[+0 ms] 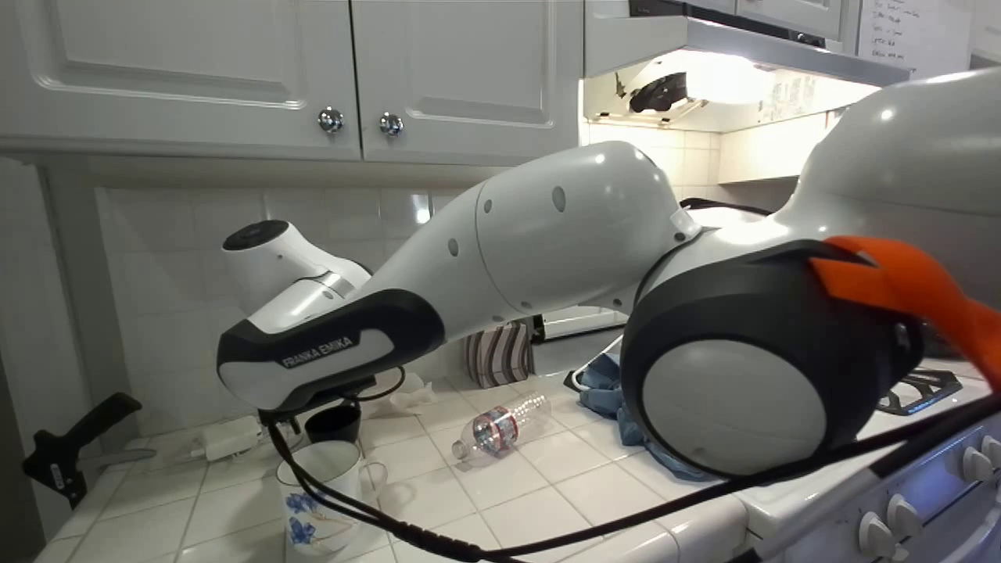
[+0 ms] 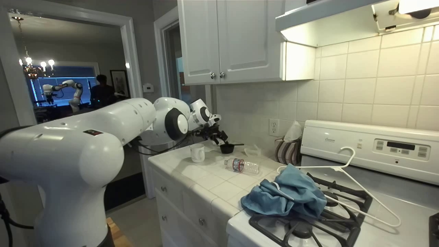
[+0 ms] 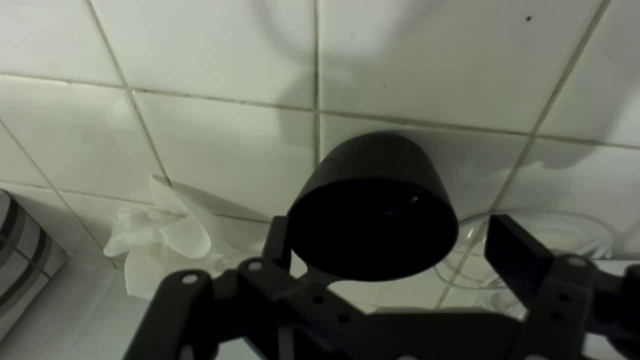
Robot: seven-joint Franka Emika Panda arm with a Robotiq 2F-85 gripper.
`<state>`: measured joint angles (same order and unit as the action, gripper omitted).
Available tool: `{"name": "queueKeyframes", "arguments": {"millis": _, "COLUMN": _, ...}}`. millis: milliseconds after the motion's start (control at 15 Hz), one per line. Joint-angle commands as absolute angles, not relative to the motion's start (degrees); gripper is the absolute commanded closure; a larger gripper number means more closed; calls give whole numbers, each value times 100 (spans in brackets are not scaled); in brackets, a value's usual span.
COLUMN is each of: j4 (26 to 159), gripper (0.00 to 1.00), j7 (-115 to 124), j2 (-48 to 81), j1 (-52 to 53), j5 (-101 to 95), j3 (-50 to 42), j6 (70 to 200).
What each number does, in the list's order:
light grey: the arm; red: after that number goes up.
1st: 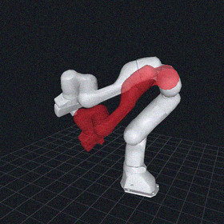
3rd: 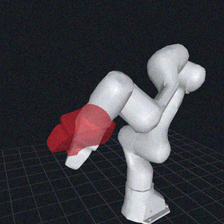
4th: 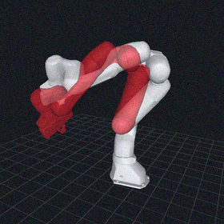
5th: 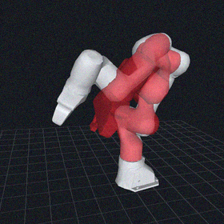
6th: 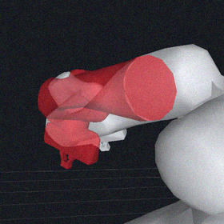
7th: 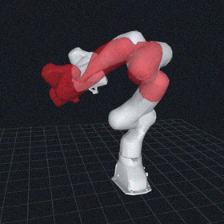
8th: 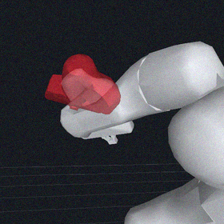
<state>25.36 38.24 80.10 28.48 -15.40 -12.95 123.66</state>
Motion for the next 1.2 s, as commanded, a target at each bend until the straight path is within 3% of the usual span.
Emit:
{"name": "queueKeyframes", "arguments": {"millis": 0, "j4": 2535, "gripper": 0, "j7": 3220, "j2": 8011, "j1": 2954, "j5": -1832, "j3": -1425, "j6": 12808}}
{"name": "queueKeyframes", "arguments": {"millis": 733, "j4": 2534, "gripper": 0, "j7": 1746, "j2": 7998, "j1": 3010, "j5": -1411, "j3": -827, "j6": 14838}}
{"name": "queueKeyframes", "arguments": {"millis": 933, "j4": 2533, "gripper": 0, "j7": 1798, "j2": 7963, "j1": 2990, "j5": -1024, "j3": -405, "j6": 14912}}
{"name": "queueKeyframes", "arguments": {"millis": 1133, "j4": 2531, "gripper": 0, "j7": 1840, "j2": 7991, "j1": 3033, "j5": -1105, "j3": -556, "j6": 14870}}
